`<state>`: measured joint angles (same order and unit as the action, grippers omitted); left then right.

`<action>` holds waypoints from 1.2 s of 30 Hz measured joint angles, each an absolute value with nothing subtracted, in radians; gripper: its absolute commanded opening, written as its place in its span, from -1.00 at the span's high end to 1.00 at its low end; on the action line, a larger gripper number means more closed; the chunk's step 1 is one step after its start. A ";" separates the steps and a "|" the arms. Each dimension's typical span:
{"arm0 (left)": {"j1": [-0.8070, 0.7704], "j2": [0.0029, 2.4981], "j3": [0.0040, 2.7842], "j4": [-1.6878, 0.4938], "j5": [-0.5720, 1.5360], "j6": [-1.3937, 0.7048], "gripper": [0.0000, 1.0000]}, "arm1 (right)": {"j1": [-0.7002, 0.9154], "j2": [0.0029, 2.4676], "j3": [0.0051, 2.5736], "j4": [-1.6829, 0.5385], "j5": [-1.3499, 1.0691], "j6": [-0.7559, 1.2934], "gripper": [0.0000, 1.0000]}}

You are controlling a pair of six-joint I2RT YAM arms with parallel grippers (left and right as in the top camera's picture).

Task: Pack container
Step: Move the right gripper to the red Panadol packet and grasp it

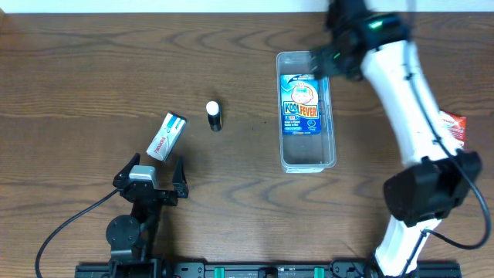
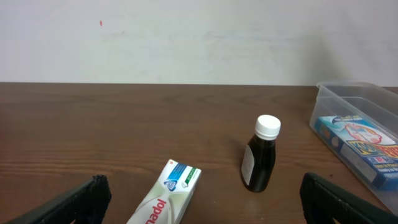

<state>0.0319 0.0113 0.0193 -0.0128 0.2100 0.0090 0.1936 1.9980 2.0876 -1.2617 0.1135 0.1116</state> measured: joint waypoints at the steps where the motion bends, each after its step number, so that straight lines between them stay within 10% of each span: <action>1: 0.032 0.011 0.019 -0.013 0.210 0.009 -0.96 | 0.155 1.998 2.105 -1.281 0.120 0.107 -0.97; 15: 0.032 0.011 0.019 -0.013 0.210 0.009 -0.96 | -0.328 1.998 2.001 -1.433 0.110 0.065 -0.96; 36: 0.032 0.011 0.019 -0.013 0.210 0.009 -0.96 | -0.531 1.998 1.626 -1.018 0.041 -0.227 -0.99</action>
<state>0.0319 0.0113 0.0193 -0.0128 0.2100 0.0086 -0.5312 1.9980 1.6260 -1.0183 0.0406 -0.2268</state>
